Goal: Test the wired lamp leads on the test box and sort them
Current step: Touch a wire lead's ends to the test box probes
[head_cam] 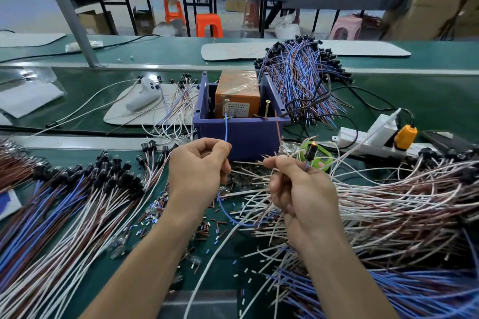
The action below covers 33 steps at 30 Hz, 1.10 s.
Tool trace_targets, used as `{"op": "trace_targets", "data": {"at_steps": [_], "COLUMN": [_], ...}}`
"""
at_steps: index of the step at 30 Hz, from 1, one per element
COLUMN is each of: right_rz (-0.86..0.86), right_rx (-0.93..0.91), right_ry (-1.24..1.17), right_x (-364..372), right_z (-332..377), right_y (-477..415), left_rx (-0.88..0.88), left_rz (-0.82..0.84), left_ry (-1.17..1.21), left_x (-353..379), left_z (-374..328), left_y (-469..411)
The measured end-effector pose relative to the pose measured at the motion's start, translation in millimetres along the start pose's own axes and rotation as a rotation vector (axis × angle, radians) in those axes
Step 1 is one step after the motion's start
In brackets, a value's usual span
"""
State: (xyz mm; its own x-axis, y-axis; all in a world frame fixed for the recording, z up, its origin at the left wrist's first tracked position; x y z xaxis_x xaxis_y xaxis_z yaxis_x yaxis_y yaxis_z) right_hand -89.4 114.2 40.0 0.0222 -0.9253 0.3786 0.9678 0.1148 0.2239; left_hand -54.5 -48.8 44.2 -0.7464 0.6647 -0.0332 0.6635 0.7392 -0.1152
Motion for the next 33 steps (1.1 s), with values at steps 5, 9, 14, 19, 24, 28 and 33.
{"op": "trace_targets", "data": {"at_steps": [5,9,14,19,24,28,33], "right_rz": [0.116,0.226,0.247,0.345,0.280,0.164,-0.132], "right_rx": [0.057,0.142,0.166,0.084,-0.003,-0.050,-0.182], "right_ry": [0.076,0.151,0.142,0.155,0.162,0.392,0.838], "right_x": [-1,5,-2,-37,-106,-159,-207], "right_z": [5,13,22,39,79,114,143], "right_y": [14,25,38,60,77,86,82], "left_rx": [-0.034,-0.128,-0.092,-0.104,-0.074,0.072,0.072], "left_rz": [0.075,0.303,0.403,0.319,0.332,0.551,0.711], "left_ry": [0.047,0.156,0.222,0.151,0.008,-0.403,-0.601], "left_x": [2,11,9,9,9,12,30], "left_z": [-9,-19,-37,-46,-57,-54,-46], "left_y": [10,23,33,40,54,70,102]}}
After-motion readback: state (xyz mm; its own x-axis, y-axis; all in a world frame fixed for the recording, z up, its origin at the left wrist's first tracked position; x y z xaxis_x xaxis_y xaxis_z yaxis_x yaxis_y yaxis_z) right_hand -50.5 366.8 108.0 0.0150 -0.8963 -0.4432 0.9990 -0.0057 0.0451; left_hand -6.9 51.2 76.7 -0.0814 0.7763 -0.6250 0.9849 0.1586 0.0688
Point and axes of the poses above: each hand's wrist, its own y-axis away from the middle knuckle, its own x-axis out of the palm, z = x × y, the point moved 2 cm from there along -y, towards the middle knuckle, and after that the axes turned 8 degrees about -z, right-handed, at the moved point
